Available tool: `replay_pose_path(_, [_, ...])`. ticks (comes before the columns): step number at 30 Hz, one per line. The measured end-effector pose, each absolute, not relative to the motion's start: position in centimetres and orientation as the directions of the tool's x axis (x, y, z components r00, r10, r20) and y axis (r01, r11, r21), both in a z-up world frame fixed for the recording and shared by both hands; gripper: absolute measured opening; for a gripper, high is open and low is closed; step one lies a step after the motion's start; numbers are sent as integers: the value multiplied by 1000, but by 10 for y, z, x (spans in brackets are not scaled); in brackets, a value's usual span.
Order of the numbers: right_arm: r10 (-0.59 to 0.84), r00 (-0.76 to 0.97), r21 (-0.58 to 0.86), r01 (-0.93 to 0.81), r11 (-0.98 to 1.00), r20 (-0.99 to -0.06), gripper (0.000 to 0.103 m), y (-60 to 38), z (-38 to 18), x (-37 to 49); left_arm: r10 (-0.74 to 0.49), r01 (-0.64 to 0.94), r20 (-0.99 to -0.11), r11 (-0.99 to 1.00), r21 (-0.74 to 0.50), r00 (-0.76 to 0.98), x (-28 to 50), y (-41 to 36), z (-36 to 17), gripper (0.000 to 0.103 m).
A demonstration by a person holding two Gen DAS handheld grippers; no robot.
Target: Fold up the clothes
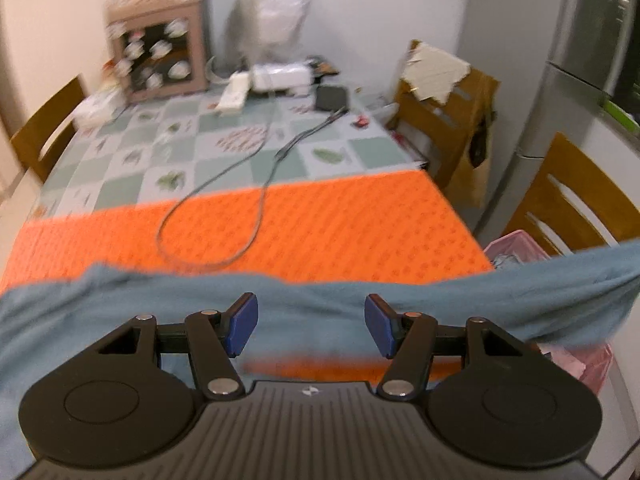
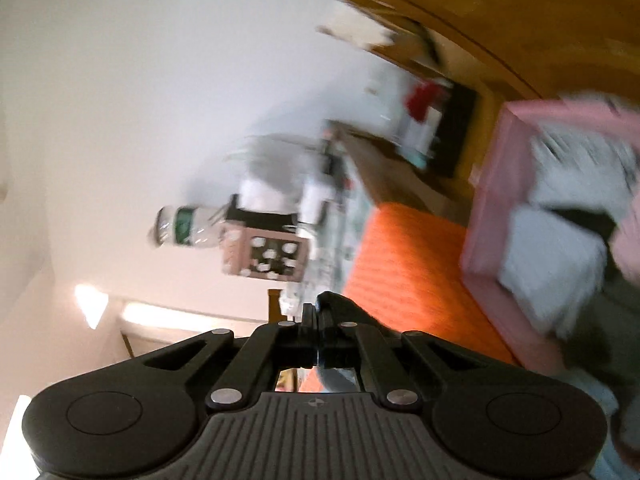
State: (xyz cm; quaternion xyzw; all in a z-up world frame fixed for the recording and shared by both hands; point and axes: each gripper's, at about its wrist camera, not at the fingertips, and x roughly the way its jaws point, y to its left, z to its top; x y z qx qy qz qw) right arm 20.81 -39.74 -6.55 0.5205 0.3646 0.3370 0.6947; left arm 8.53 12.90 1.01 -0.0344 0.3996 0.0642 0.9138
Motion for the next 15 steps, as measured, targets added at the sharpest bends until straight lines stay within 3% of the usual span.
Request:
replay_pose_path(3, [844, 529, 940, -232, 248, -92, 3, -394, -19, 192, 28, -65, -716, 998, -24, 698, 98, 131, 20, 66])
replay_pose_path(6, [821, 546, 888, -280, 366, -166, 3, -392, 7, 173, -50, 45, -718, 999, -26, 695, 106, 130, 18, 68])
replay_pose_path(9, [770, 578, 866, -203, 457, -271, 3, -395, 1, 152, -139, 164, -747, 986, -41, 650, 105, 125, 2, 68])
replay_pose_path(15, [676, 653, 858, -78, 508, -341, 3, -401, -12, 110, -295, 388, -786, 918, -76, 544, 96, 107, -35, 68])
